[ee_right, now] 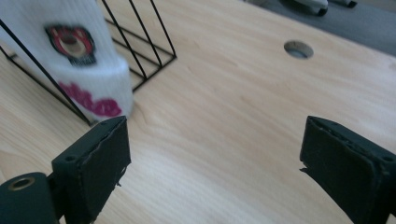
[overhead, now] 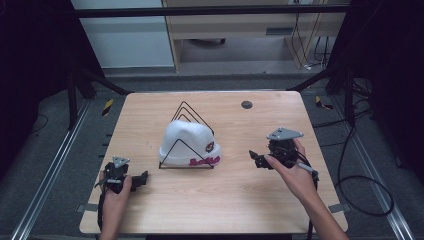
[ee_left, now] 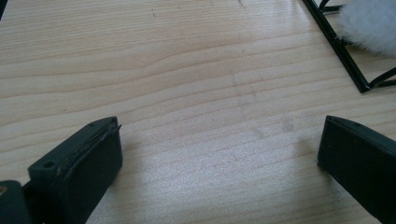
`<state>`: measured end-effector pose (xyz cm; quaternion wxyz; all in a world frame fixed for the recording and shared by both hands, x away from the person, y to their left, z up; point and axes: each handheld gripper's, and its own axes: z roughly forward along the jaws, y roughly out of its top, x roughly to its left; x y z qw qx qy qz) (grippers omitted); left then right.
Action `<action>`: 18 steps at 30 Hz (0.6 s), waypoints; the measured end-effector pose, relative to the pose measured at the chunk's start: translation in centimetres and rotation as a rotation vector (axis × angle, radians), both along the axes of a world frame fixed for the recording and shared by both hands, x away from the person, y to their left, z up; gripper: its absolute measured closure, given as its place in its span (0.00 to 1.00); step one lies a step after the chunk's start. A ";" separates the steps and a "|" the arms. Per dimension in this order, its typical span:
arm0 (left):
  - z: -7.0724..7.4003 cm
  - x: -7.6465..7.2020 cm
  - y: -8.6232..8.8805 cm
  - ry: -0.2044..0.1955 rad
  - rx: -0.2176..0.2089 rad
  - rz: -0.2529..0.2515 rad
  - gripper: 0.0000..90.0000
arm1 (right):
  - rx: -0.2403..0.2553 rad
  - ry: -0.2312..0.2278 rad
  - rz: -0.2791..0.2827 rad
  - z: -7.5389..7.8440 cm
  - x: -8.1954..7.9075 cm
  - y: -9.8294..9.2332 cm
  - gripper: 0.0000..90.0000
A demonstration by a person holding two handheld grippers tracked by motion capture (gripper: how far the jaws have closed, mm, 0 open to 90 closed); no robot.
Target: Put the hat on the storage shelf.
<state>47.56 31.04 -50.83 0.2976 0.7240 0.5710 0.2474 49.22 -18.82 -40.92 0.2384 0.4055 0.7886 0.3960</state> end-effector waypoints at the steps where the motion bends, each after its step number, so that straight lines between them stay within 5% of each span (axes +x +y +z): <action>1: 0.0 0.0 0.0 0.000 0.000 0.000 0.00 | -0.008 0.010 -0.007 -0.7 -0.2 -0.2 0.11; 10: 0.0 0.0 0.0 0.000 0.000 0.000 0.00 | -0.037 0.096 -0.009 -5.7 -1.6 -1.4 0.13; 18: 0.0 0.0 0.0 0.000 0.000 0.000 0.00 | -0.055 0.146 -0.005 -8.3 -2.3 -1.3 0.13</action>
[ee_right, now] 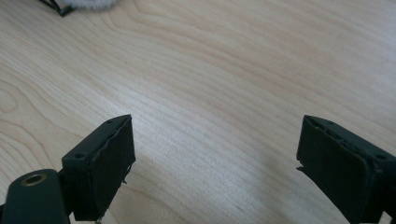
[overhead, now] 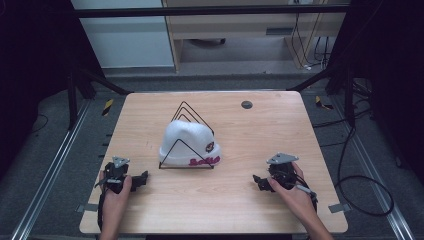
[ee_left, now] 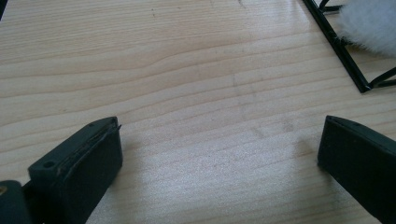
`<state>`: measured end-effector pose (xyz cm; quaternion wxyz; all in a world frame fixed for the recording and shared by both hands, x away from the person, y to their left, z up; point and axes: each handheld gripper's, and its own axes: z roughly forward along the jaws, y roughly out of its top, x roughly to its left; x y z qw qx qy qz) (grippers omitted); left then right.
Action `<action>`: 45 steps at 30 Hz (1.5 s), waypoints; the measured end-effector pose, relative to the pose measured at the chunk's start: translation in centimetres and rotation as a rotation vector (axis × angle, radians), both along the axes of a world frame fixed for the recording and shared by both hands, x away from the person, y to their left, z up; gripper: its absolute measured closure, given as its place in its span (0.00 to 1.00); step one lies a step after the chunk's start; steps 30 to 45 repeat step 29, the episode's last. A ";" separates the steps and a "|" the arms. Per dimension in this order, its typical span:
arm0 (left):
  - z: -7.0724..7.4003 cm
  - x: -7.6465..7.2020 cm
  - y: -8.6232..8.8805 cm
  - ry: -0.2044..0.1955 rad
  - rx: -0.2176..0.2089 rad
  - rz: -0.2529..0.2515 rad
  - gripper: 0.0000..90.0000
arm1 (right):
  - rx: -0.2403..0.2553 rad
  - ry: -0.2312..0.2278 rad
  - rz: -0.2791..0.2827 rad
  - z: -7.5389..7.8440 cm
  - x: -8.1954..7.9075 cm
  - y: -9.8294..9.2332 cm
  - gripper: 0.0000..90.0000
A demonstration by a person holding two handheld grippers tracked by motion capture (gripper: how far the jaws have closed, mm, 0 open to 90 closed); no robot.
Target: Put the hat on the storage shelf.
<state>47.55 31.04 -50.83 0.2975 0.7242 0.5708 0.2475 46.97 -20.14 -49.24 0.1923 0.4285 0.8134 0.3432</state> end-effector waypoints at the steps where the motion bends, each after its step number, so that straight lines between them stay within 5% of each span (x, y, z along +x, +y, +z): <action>1: 0.0 0.0 0.0 0.000 0.000 0.000 0.00 | -0.002 0.003 -0.002 -0.2 0.0 0.0 0.13; 15: 0.0 0.0 0.0 0.000 0.000 0.000 0.00 | 0.041 -0.009 -0.082 -1.9 -0.1 -0.4 0.12; 45: 0.0 0.0 0.0 -0.001 0.001 0.001 0.00 | 0.024 -0.016 -0.101 -2.0 -0.1 -0.2 0.11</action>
